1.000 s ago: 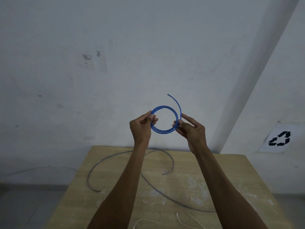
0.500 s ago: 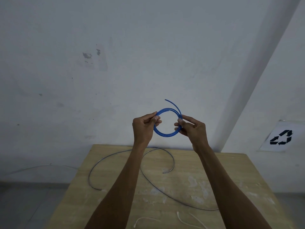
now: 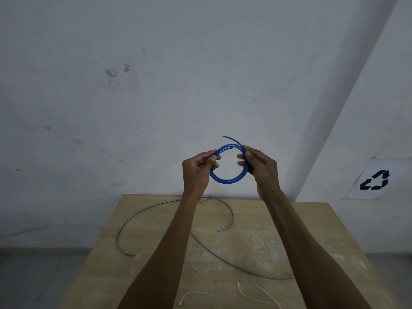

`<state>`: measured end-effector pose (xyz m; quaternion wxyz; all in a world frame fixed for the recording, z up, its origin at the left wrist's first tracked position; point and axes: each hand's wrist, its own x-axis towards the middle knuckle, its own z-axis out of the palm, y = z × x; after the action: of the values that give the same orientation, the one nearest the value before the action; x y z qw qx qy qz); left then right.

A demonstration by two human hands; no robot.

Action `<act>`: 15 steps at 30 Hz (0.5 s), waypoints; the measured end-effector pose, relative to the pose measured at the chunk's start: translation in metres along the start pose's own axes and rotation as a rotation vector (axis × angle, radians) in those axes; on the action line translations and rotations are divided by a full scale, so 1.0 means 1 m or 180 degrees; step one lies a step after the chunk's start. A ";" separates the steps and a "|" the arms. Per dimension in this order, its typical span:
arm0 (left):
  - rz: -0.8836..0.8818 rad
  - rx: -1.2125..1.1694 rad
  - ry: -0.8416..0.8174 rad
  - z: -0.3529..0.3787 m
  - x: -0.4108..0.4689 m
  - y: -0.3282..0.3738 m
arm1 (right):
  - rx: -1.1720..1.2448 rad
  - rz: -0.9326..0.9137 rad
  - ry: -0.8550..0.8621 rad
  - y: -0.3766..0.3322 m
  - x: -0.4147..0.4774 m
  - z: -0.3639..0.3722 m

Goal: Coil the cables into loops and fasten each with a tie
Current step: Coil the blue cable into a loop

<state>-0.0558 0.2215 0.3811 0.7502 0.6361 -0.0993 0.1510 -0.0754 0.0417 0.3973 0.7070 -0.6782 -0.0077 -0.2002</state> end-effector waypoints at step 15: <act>-0.0379 -0.0160 0.0176 0.007 -0.002 -0.008 | 0.0066 0.0076 -0.0345 0.003 0.002 -0.001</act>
<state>-0.0541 0.2134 0.3739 0.7760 0.6174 -0.0444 0.1211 -0.0733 0.0400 0.3949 0.7149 -0.6808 -0.0400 -0.1546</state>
